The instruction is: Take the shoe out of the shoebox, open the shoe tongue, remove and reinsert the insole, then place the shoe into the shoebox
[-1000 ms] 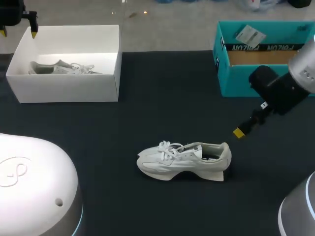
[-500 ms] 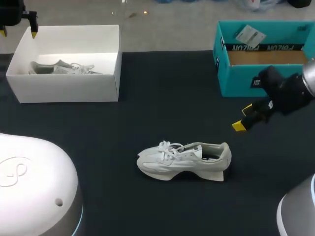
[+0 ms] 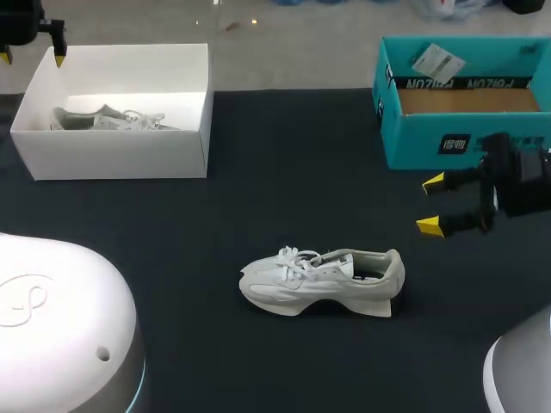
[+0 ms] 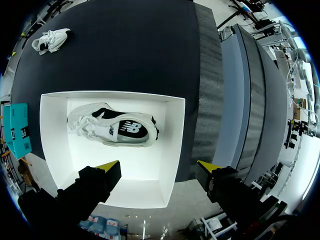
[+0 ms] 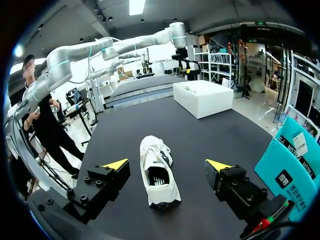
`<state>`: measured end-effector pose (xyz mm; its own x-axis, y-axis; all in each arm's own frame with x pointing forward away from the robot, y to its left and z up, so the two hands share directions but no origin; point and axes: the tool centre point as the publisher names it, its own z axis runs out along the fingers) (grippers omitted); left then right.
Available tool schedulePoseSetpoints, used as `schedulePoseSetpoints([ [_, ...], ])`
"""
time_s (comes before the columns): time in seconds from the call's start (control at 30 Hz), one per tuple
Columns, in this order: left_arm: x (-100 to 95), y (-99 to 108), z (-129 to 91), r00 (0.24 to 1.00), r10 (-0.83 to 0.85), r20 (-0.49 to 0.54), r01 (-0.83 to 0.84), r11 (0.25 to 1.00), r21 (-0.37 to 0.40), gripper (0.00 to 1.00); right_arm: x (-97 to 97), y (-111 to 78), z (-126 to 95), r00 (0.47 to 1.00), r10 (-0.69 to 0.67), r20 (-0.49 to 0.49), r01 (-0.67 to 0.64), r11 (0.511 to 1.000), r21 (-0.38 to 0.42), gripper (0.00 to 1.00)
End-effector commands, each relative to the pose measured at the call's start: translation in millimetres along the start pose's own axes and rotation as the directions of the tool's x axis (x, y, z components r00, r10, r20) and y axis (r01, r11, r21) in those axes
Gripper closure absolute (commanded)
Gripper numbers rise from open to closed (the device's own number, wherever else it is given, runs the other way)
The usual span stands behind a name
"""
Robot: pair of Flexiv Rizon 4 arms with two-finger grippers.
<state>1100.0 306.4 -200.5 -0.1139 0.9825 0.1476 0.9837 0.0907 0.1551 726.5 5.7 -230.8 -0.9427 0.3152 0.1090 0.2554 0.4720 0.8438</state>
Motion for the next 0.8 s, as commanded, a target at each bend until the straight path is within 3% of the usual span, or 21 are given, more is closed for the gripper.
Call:
schedulePoseSetpoints([
  [0.03,-0.4,0,0,1.0,-0.001,-0.002,0.001,1.0,0.0,0.0,6.6,-6.5,0,1.0,0.0,0.014,0.003,0.987,-0.161,0.0],
  [0.17,-0.4,0,0,1.0,-0.001,-0.002,0.001,1.0,0.0,0.0,6.6,-6.5,0,1.0,0.0,0.014,0.003,0.987,-0.161,0.0],
  [0.27,-0.4,0,0,1.0,-0.001,-0.002,0.001,1.0,0.0,0.0,2.6,-19.1,10,0.989,-0.134,0.057,0.139,0.986,-0.09,0.0],
  [0.3,-0.4,0,0,1.0,-0.001,-0.002,0.001,1.0,0.0,0.0,2.1,-23.5,14,0.986,-0.16,0.05,0.163,0.986,-0.04,0.0],
  [0.47,-0.4,0,0,1.0,-0.001,-0.002,0.001,1.0,0.0,0.0,-5.5,-38.5,23,0.958,-0.279,0.069,0.275,0.959,0.063,0.0],
  [0.8,-0.4,0,0,1.0,-0.001,-0.002,0.001,1.0,0.0,0.0,-23.9,-79.4,38,0.968,-0.251,0.009,0.245,0.951,0.187,0.0],
])
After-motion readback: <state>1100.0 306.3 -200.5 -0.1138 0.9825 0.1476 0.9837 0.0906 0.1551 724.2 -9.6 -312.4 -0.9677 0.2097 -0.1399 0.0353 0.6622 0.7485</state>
